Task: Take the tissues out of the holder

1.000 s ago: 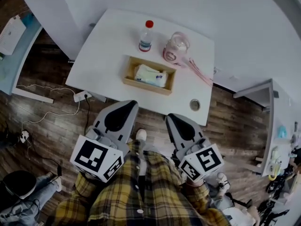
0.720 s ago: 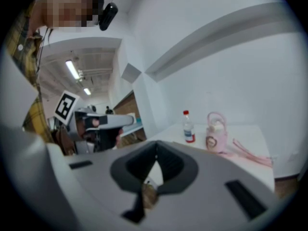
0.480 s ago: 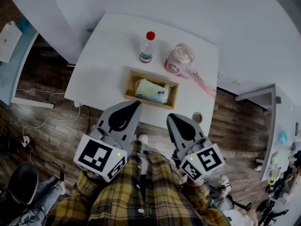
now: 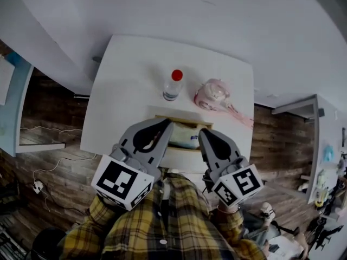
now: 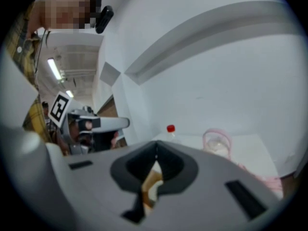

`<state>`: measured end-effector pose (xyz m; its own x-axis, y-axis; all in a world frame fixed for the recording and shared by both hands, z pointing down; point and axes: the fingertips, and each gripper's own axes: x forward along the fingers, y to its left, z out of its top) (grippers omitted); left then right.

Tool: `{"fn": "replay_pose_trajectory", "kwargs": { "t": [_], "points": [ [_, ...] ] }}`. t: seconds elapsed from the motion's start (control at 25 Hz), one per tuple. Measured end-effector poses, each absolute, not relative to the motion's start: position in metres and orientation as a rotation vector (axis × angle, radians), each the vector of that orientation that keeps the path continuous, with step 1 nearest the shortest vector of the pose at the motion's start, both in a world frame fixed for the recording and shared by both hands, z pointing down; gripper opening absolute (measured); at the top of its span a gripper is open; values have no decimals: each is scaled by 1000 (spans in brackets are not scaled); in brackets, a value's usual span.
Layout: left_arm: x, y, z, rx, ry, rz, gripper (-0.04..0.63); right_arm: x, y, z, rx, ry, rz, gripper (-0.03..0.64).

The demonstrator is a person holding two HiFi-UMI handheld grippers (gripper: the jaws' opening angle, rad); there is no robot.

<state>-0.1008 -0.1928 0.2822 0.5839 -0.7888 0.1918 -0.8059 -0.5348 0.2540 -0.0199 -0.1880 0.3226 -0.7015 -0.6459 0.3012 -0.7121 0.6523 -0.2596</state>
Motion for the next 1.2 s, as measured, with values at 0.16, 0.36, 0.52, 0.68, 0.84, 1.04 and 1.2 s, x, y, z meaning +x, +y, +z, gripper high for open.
{"fn": "replay_pose_trajectory", "kwargs": {
  "t": [0.16, 0.36, 0.52, 0.68, 0.84, 1.04, 1.2],
  "points": [
    [-101, -207, 282, 2539, -1194, 70, 5, -23, -206, 325, 1202, -2658, 559, 12],
    [-98, -219, 285, 2566, -1115, 76, 5, -18, -213, 330, 1281, -2615, 597, 12],
    [-91, -226, 287, 2561, -1102, 74, 5, -12, -214, 332, 1286, -2595, 606, 12],
    [-80, -231, 286, 2537, -1110, 65, 5, -2, -217, 329, 1272, -2593, 597, 12],
    [-76, -235, 283, 2541, -1146, 41, 5, 5, -221, 327, 1249, -2598, 583, 12],
    [-69, -236, 280, 2532, -1144, 37, 6, 11, -223, 325, 1236, -2606, 570, 12],
    [-70, -238, 278, 2532, -1159, 25, 7, 12, -226, 325, 1222, -2616, 564, 12]
  ]
}}
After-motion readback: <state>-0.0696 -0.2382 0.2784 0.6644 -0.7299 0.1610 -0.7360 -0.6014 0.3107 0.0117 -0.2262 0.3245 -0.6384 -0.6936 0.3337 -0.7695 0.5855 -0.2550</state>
